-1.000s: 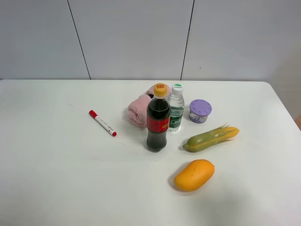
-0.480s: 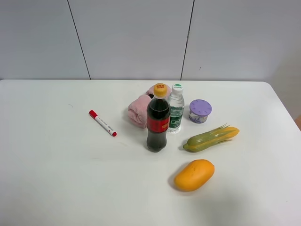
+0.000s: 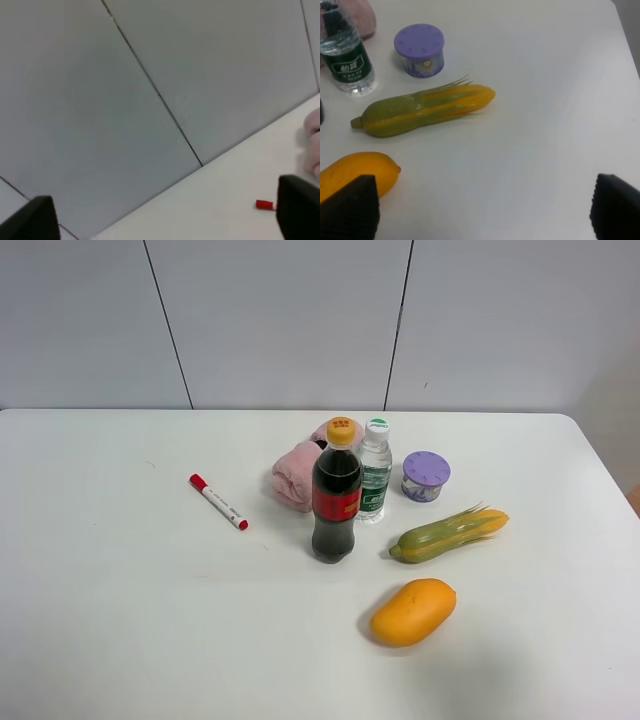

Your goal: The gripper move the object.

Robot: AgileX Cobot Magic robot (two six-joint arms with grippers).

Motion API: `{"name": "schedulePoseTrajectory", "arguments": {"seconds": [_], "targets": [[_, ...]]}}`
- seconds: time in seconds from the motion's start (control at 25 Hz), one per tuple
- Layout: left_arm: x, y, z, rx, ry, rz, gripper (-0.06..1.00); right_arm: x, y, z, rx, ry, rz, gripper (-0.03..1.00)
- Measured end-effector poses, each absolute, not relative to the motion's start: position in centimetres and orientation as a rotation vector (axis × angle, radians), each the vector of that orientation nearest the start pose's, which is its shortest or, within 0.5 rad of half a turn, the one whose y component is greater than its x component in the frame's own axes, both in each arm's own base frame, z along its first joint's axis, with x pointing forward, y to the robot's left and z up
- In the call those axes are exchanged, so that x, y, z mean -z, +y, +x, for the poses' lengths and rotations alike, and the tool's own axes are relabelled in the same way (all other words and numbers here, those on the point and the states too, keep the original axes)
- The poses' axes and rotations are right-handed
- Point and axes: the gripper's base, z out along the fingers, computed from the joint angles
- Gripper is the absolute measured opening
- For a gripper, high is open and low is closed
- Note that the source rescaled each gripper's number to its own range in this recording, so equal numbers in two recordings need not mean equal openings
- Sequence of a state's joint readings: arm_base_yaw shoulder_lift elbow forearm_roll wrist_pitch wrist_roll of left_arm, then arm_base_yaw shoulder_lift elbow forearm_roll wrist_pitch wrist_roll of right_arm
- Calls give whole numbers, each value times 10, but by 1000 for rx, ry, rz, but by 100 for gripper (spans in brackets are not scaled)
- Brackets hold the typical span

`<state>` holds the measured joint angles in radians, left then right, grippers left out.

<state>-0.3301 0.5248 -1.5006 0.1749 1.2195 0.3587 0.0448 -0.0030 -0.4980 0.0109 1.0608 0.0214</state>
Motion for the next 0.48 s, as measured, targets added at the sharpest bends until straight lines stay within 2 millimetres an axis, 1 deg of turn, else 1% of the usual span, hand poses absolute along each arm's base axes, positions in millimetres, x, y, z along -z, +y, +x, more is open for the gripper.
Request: {"name": "schedulePoseTrajectory", "arguments": {"seconds": [0.12, 0.24, 0.32, 0.36, 0.48], "targets": [[-493, 18, -41, -222, 1679, 468, 82, -277, 1, -5, -54, 2044, -24, 100], [-474, 5, -47, -232, 1719, 422, 82, -277, 1, -5, -54, 2044, -24, 100], [-460, -2, -49, -207, 1756, 347, 82, -277, 1, -5, -54, 2044, -24, 100], [-451, -5, -51, -187, 1772, 275, 82, -277, 1, -5, -54, 2044, -24, 100], [-424, -8, -50, -160, 1786, 126, 82, -277, 1, -5, -54, 2044, -24, 100]]}}
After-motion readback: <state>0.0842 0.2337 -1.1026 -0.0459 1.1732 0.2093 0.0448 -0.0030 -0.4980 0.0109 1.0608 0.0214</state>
